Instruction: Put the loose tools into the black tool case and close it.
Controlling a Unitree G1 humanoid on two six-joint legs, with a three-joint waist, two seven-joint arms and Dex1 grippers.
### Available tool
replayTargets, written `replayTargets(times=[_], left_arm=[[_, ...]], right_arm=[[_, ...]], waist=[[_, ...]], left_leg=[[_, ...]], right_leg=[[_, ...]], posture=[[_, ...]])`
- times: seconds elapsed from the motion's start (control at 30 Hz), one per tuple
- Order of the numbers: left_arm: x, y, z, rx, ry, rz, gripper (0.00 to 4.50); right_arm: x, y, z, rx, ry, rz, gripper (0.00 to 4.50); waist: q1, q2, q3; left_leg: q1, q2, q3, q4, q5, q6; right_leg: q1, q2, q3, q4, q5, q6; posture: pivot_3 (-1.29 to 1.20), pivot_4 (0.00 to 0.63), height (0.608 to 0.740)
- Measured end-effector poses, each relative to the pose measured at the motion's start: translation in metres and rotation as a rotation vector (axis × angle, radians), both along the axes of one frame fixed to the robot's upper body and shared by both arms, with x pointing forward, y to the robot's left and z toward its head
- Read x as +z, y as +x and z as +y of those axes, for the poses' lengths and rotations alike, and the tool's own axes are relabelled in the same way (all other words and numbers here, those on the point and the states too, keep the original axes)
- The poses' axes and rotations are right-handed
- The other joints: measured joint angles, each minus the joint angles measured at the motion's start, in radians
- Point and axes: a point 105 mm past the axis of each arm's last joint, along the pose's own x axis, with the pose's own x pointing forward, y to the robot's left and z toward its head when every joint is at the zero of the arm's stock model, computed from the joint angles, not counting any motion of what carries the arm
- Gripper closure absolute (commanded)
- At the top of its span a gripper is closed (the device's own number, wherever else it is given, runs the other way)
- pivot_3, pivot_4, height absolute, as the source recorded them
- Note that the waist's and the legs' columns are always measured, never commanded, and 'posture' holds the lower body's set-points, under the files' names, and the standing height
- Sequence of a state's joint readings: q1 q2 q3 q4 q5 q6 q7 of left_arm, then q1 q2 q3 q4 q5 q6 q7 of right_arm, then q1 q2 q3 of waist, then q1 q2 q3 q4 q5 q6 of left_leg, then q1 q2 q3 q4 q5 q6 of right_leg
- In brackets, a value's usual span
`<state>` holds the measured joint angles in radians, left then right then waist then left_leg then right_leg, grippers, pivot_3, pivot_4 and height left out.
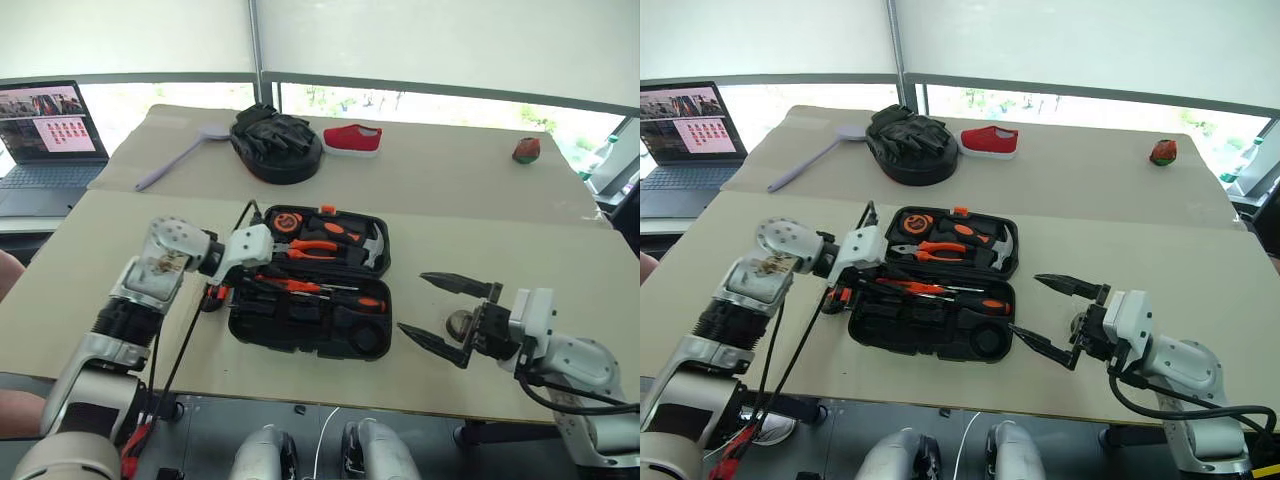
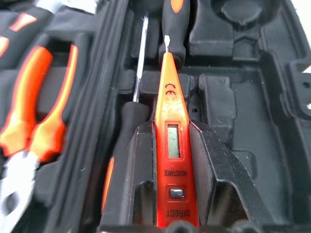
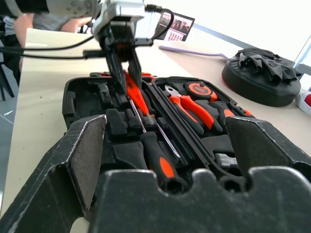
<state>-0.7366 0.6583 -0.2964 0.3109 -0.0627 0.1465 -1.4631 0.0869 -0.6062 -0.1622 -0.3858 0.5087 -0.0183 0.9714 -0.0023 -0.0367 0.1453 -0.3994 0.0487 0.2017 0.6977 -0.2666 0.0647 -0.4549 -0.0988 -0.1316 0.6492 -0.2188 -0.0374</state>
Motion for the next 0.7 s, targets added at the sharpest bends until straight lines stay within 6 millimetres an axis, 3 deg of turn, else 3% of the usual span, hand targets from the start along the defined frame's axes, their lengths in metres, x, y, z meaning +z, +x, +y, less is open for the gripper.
replayTargets(times=[0.7], left_arm=[[-0.011, -0.008, 0.011, 0.000, 0.121, 0.012, 4.00]], right_arm=[[-0.009, -0.006, 0.006, 0.032, -0.048, 0.026, 0.00]], waist=[[0.003, 0.001, -0.001]], left_leg=[[0.002, 0.001, 0.000, 0.000, 0.000, 0.000]], right_leg=[[0.001, 0.001, 0.002, 0.000, 0.000, 0.000]], posture=[[0.00, 0.150, 0.740]])
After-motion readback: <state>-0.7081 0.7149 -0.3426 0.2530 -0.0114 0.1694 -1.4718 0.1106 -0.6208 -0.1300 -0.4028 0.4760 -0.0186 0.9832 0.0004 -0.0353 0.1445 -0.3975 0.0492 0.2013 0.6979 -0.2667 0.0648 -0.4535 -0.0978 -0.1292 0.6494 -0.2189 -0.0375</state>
